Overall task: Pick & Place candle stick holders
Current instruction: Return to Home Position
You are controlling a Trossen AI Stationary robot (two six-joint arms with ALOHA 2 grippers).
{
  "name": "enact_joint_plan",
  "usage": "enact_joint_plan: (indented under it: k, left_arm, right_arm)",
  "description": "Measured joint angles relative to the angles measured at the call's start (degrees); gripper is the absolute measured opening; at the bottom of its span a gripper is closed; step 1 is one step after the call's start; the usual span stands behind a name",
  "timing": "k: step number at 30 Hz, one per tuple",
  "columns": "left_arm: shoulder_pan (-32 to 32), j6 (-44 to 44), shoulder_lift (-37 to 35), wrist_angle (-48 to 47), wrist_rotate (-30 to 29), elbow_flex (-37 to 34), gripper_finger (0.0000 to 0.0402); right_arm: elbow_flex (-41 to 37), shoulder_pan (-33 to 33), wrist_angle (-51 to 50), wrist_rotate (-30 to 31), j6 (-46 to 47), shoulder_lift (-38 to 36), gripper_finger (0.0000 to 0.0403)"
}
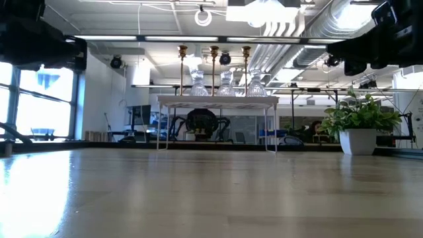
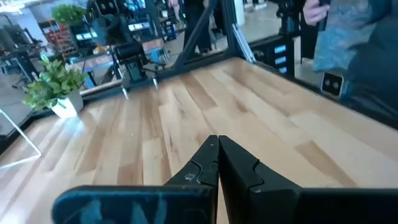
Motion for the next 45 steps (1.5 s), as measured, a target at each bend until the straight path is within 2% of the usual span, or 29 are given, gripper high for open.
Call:
enact_joint_plan:
  k: [6, 12, 16, 21, 26, 32, 38, 42, 45]
  left_arm:
    - [0.00, -0.87, -15.22, -15.08, 0.20, -0.02, 0.0000]
    - [0.00, -0.77, -27.26, -24.83, 0.23, -0.07, 0.0000]
    - [-0.01, -0.77, -31.44, -25.70, 0.79, -0.07, 0.0000]
    - [-0.04, -0.70, -32.45, -25.90, 1.61, -0.07, 0.0000]
    - [-0.04, 0.37, -32.45, -25.48, -5.33, -0.07, 0.0000]
    - [-0.02, 1.45, -32.45, -25.02, -17.27, -0.07, 0.0000]
    - [-0.04, 2.75, -32.45, -25.14, -22.50, 0.19, 0.0000]
    - [-0.04, 2.68, -32.45, -25.79, -30.98, 0.68, 0.0000]
    - [-0.02, 2.36, -32.45, -25.87, -35.23, 0.76, 0.0000]
  right_arm:
    - [-0.01, -0.02, -1.95, 10.96, 2.79, 0.04, 0.0001]
    - [-0.01, -0.02, -2.99, 16.79, 3.02, 0.07, 0.0004]
    - [-0.01, -0.02, -3.99, 17.12, 3.02, 0.07, 0.0001]
    - [-0.01, -0.02, -3.87, 17.10, 3.02, 0.07, 0.0005]
    - [-0.01, -0.02, -3.87, 17.10, 3.02, 0.07, 0.0006]
    - [-0.04, -0.02, -3.86, 17.08, 3.02, 0.07, 0.0007]
    - [-0.04, -0.02, -3.85, 17.06, 3.02, 0.07, 0.0009]
    - [-0.04, -0.02, -3.85, 17.06, 3.02, 0.07, 0.0007]
    - [-0.04, -0.02, -3.85, 17.06, 3.02, 0.07, 0.0005]
